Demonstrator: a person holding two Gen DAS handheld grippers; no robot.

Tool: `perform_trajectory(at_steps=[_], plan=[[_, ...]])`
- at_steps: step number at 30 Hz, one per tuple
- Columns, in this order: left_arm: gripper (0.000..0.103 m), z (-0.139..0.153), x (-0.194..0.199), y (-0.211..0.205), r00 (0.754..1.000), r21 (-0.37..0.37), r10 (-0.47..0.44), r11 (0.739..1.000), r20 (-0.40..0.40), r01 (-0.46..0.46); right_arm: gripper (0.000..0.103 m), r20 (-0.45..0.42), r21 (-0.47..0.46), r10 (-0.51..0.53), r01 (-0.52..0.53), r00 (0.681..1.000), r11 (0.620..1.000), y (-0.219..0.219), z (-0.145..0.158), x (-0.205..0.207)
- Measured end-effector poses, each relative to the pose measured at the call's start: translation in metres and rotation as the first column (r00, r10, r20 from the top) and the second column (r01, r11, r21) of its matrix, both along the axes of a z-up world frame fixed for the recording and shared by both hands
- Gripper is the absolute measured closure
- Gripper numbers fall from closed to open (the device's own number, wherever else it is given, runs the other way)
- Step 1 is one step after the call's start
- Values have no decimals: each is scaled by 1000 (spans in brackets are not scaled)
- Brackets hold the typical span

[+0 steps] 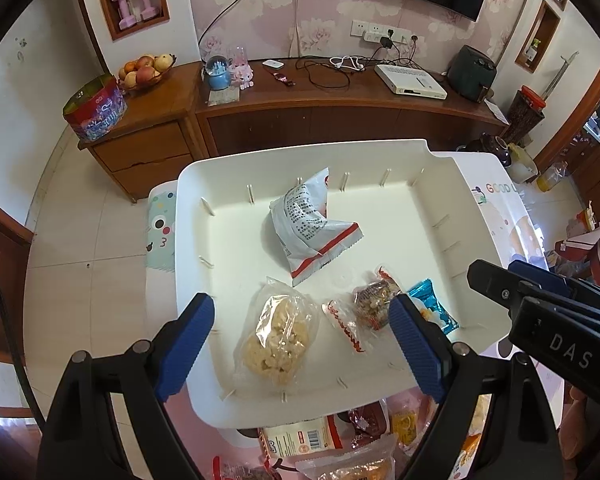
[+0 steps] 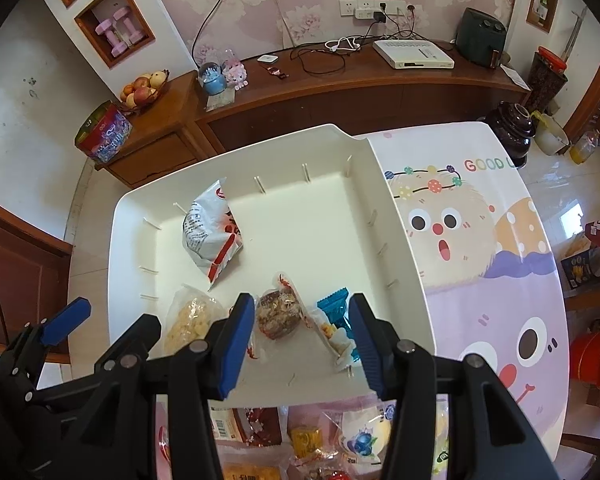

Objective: Organize snacks
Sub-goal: 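Open both grippers to release the snacks into the tray, then move both grippers back toward the snacks on the cloth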

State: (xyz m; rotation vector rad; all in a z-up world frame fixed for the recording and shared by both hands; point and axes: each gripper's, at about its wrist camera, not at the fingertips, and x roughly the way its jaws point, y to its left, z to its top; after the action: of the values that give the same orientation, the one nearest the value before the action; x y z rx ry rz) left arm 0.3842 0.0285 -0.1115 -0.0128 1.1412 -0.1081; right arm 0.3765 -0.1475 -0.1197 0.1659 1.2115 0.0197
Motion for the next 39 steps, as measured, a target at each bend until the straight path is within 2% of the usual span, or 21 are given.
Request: perform_trajectory(at_steps=[17,30,39], plan=[[15,38,-47,-10,997,-6,2,1000,71,-1,53,63,17,10,-11,998,1000,-10,31,-42],[15,64,-117,-27,991,-1,16,1000,130,-16,53,82,39,41,-44,996,998,-37,40,-106],[14,68,-162,-41,988,6,29,1000,150,-30,54,82,46,69,-73,994,996,-65,35,-151]])
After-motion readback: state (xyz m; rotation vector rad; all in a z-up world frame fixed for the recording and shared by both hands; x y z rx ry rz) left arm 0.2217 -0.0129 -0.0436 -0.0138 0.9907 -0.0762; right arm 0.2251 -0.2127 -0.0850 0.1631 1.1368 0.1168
